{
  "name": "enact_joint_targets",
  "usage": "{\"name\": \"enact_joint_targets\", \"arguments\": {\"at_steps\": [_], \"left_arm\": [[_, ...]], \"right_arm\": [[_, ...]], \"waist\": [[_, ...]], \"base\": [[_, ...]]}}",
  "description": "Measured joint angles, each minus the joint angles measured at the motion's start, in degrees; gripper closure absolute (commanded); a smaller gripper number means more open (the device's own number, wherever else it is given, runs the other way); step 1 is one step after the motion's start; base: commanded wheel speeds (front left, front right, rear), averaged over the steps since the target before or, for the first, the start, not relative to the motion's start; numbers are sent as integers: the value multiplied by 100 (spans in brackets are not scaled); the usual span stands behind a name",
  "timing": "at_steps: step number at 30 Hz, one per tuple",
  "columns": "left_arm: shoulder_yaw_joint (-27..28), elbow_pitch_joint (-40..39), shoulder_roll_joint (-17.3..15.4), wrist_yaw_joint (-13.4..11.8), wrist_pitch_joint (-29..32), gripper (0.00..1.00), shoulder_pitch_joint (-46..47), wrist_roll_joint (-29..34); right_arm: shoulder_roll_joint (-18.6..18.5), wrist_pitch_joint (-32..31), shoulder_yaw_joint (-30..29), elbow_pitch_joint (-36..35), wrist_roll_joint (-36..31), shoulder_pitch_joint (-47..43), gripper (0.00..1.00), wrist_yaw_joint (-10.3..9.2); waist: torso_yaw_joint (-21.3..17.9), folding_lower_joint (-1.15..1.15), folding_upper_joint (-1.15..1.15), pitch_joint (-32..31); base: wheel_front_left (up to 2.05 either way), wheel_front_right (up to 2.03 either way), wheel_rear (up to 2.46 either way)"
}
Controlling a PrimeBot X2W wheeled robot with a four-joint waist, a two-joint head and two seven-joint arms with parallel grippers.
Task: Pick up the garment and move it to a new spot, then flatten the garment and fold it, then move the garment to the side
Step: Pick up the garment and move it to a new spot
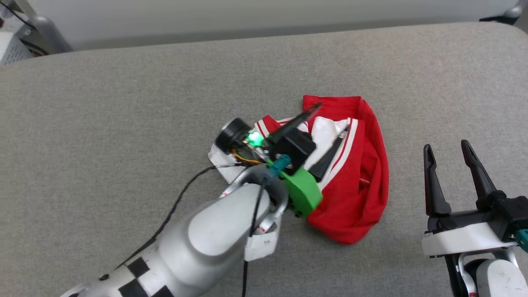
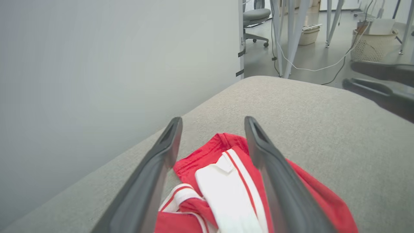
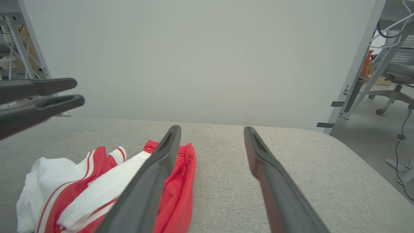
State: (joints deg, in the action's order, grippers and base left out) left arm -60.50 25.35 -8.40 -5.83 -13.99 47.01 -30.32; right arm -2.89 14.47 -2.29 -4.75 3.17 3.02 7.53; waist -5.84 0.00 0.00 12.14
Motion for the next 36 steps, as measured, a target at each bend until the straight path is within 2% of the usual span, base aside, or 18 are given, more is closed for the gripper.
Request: {"name": "enact_joint_targets", "arguments": {"at_steps": [6,12,18,22,24,26,27,36], "left_arm": [[813,-426,-647,-671,-67,0,-681,-2],[1839,-1062,-1118,-1236,-67,0,-1578,145],[2871,-1555,-1281,-1467,-68,0,-2609,426],[3567,-1874,-1230,-1441,-68,0,-3267,684],[3883,-1981,-1144,-1340,-68,0,-3539,797],[4149,-2052,-1021,-1203,-67,0,-3822,966],[4475,-2051,-809,-976,-68,0,-4132,1145],[5125,-1922,-202,-371,-67,0,-4563,1684]], "right_arm": [[1,0,-21,-3,-24,-172,0,0],[3,0,-46,-18,-62,-246,0,0],[3,0,-49,-18,-98,-313,0,0],[3,0,-49,-13,-98,-338,0,0],[3,0,-54,2,-98,-372,0,0],[3,0,-47,32,-97,-422,0,0],[3,0,-43,88,-87,-458,0,0],[3,0,54,371,-35,-622,0,0]], "waist": [[217,0,0,-311],[418,0,0,-514],[519,0,0,-652],[532,0,0,-706],[533,0,0,-727],[533,0,0,-755],[529,0,0,-792],[546,0,0,-927]], "base": [[0,0,0],[0,0,0],[0,0,0],[0,0,0],[0,0,0],[0,0,0],[0,0,0],[0,0,0]]}}
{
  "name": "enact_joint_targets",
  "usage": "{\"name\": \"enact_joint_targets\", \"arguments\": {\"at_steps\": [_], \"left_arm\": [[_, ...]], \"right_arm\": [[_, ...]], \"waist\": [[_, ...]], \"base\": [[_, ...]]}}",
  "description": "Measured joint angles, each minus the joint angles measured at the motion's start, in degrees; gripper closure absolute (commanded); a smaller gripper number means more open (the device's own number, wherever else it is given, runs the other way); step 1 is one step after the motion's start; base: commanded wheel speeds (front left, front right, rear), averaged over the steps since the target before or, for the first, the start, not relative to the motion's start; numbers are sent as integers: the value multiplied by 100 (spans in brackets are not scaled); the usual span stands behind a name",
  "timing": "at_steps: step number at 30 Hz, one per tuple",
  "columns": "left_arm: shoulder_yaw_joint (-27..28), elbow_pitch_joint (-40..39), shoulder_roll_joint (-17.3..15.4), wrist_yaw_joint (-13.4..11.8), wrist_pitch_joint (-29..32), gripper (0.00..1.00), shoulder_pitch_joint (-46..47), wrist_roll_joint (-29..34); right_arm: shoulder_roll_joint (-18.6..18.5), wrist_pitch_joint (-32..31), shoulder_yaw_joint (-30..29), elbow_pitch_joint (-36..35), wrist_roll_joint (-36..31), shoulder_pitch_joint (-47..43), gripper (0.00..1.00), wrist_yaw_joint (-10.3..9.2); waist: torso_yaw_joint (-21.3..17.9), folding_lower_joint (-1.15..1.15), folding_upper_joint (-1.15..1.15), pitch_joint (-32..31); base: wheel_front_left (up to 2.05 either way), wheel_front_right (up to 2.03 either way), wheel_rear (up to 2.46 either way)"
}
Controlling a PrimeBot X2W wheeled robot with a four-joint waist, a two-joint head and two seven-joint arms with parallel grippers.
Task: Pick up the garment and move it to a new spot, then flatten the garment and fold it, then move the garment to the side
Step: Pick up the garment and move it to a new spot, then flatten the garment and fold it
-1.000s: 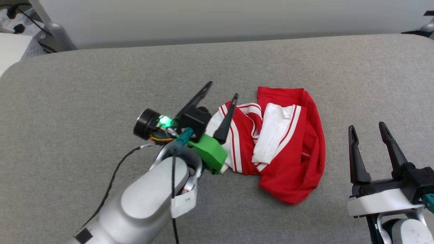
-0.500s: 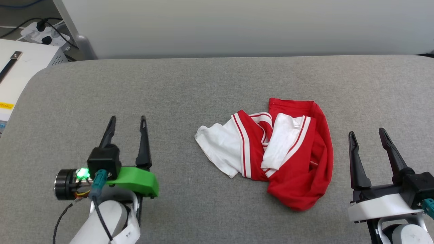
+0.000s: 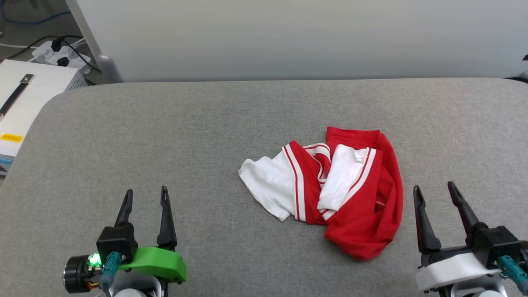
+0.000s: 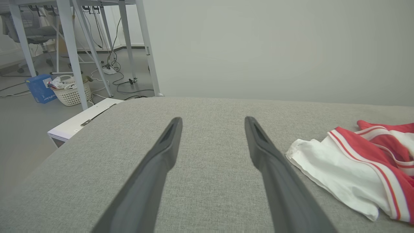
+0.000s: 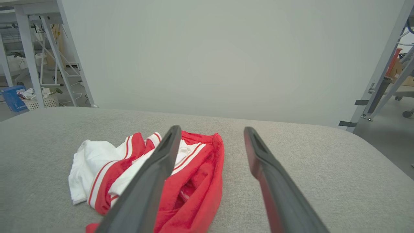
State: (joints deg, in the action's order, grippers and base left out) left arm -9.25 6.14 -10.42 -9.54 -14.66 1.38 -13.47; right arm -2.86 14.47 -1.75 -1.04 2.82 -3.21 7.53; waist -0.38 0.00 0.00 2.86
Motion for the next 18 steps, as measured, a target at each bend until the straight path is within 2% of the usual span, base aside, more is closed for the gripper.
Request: {"name": "enact_joint_targets", "arguments": {"at_steps": [7,18], "left_arm": [[386,178,308,377,-1,0,-107,297],[669,279,542,680,-1,0,-111,636]], "right_arm": [[1,0,63,192,26,-107,0,0],[1,0,64,64,10,-5,0,0]], "waist": [[32,0,0,-84],[64,0,0,-37]], "base": [[0,0,0],[0,0,0]]}}
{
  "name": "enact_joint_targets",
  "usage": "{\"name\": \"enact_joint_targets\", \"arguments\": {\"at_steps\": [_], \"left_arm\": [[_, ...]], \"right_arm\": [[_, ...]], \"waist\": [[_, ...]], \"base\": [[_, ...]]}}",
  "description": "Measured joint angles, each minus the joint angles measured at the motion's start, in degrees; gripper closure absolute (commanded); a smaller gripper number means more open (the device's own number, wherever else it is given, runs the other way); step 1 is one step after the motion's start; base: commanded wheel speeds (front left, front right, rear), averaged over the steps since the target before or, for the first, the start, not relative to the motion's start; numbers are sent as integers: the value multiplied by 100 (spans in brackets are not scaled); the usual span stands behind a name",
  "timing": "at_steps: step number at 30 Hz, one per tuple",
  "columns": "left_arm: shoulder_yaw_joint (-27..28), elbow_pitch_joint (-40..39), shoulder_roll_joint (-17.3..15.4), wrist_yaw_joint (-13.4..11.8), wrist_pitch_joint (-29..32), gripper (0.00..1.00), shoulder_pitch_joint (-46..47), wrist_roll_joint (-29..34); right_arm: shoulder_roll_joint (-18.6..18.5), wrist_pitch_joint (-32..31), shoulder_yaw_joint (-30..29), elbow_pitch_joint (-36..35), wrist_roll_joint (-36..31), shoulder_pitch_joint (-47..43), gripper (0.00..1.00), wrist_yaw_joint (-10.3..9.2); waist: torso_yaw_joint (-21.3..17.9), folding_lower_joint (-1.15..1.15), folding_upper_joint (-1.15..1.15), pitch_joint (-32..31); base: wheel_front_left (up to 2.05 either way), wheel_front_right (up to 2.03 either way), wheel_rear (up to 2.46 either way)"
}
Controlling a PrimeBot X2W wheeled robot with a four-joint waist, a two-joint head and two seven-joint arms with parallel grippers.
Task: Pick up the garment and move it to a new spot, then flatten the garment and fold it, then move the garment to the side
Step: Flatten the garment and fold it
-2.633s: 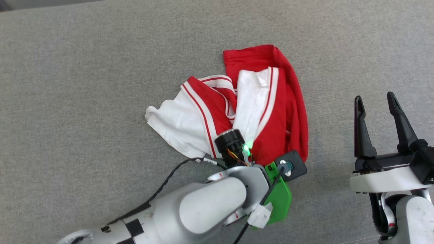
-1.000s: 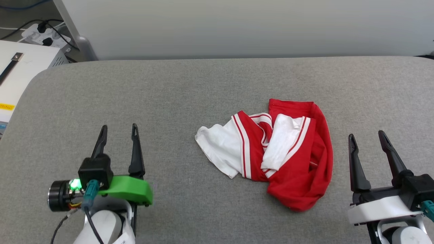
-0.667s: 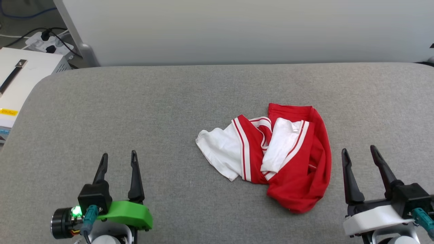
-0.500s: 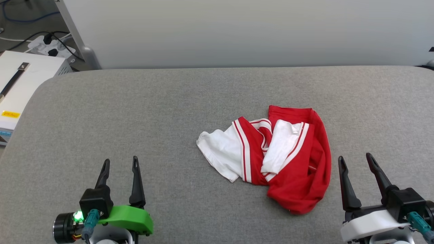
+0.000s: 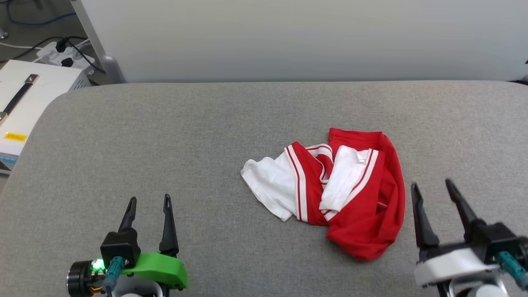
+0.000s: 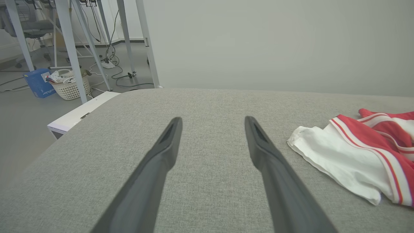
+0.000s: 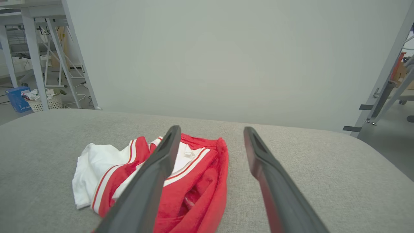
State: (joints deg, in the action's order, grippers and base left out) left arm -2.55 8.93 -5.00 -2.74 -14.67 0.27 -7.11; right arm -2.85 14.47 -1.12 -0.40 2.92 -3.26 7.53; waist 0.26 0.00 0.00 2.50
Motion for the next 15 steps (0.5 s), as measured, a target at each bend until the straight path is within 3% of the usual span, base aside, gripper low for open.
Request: {"name": "enact_joint_targets", "arguments": {"at_steps": [6,12,15], "left_arm": [[42,9,80,85,1,0,47,125],[51,23,133,147,0,0,146,166],[65,38,148,152,1,0,161,170]], "right_arm": [[-178,0,86,-342,-48,977,0,0],[-1337,-12,1463,325,416,1942,0,0],[-2015,-527,2549,599,988,2444,0,0]], "waist": [[29,0,0,152],[57,0,0,287],[75,0,0,328]], "base": [[0,0,0],[0,0,0],[0,0,0]]}}
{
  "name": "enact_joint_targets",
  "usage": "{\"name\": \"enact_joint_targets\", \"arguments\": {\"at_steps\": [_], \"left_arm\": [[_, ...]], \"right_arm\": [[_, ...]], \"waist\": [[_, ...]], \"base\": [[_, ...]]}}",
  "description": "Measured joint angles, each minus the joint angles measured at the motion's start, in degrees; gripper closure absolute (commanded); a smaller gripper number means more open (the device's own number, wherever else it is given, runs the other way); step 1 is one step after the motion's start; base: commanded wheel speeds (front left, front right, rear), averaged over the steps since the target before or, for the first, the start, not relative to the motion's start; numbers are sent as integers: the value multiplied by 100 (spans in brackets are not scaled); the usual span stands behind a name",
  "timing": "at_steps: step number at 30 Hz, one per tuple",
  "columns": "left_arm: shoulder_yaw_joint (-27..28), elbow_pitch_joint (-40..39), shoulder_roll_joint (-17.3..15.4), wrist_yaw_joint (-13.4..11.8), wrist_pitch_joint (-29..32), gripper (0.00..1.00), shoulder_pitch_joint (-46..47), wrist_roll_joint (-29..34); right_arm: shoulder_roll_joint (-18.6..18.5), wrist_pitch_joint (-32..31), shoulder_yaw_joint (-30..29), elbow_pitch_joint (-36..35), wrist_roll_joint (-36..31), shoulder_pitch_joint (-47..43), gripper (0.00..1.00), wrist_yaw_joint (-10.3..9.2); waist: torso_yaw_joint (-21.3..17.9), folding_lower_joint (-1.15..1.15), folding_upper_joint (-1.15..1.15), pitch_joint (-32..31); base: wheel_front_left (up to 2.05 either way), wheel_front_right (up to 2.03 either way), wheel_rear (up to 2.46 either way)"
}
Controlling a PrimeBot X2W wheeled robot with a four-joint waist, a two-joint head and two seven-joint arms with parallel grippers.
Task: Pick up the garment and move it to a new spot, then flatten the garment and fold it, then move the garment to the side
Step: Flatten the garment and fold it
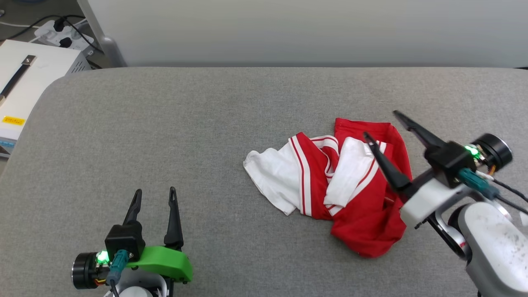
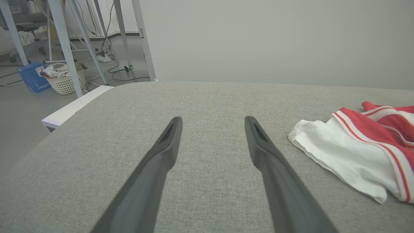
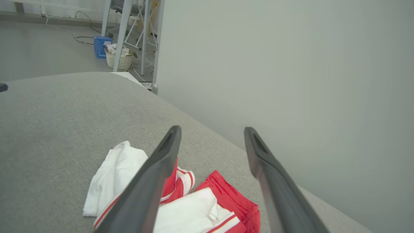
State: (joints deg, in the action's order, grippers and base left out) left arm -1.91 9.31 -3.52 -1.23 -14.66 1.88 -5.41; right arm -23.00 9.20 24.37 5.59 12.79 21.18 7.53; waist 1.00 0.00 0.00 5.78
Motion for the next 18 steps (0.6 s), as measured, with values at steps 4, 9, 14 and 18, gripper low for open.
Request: {"name": "enact_joint_targets", "arguments": {"at_steps": [4,9,14,18], "left_arm": [[12,7,13,4,-1,0,25,1],[-10,4,25,4,0,0,139,1],[-108,0,34,3,-1,0,320,-1],[-191,-8,36,-11,-1,0,464,-20]], "right_arm": [[-687,-1076,1204,-60,850,639,0,0],[-1411,-2738,2462,-277,1986,1341,0,0],[-1756,-3789,3238,-339,2521,1905,0,0],[-1755,-3980,3633,-9,2710,2267,0,0]], "waist": [[10,0,0,69],[31,0,0,209],[95,0,0,407],[171,0,0,617]], "base": [[0,0,0],[0,0,0],[0,0,0],[0,0,0]]}}
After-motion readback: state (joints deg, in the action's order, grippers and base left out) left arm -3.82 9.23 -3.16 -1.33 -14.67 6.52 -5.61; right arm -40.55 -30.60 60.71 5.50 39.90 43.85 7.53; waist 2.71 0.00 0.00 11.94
